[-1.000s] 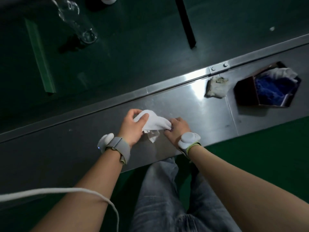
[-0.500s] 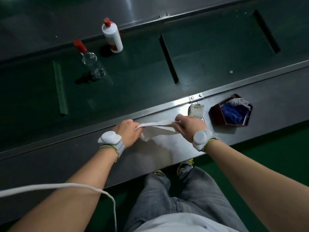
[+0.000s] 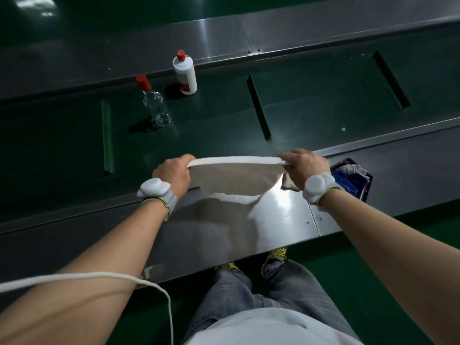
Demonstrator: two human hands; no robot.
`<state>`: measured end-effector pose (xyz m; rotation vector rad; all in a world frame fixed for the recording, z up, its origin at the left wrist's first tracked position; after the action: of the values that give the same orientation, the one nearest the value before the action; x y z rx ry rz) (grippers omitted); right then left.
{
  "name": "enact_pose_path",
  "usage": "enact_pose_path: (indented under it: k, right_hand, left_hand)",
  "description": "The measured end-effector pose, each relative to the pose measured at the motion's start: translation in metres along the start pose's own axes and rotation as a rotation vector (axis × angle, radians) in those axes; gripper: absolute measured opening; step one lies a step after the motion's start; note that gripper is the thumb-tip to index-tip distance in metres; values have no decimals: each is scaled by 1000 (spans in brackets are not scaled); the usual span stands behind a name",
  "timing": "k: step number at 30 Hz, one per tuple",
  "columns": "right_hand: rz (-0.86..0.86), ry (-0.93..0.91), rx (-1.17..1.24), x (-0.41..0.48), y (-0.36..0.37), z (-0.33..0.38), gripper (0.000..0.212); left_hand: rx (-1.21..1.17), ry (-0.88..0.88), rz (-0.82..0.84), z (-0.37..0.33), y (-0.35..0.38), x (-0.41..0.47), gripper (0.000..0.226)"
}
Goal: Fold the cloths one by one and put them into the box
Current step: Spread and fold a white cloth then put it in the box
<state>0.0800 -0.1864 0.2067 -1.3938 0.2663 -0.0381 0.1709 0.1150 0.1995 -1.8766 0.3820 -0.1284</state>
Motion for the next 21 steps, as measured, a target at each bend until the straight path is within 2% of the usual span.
enact_pose_path:
  k: [5, 7, 10, 14, 17, 21]
  right_hand:
    - [-353, 10, 224, 14, -39, -3, 13]
    - [-420, 22, 249, 12, -40, -4, 10]
    - [-418, -21, 220, -5, -21, -6, 13]
    - [-160, -97, 143, -49, 39, -11, 22]
    - [69, -148, 81, -81, 95, -7, 22]
    - [333, -39, 95, -112, 157, -7, 15]
  left_hand:
    - [-208, 25, -344, -9, -36, 11, 7]
    - [-261, 64, -391, -13, -40, 8, 9]
    - [-292, 71, -391, -9, -31, -13, 15]
    - [-276, 30, -242, 13, 13, -70, 21]
    - [-236, -23, 9, 33, 62, -118, 22]
    - [-222, -146, 249, 53, 115, -162, 26]
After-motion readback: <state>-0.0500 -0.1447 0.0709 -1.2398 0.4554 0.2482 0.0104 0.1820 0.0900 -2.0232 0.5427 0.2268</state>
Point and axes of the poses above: each hand's wrist, its own x-axis towards the middle knuckle, its own y-axis out of the palm, z = x × y, the point moved 3 cm from there along x, towards the middle knuckle, and after that the axes turned 1 degree about -x, right-handed, at the moved point
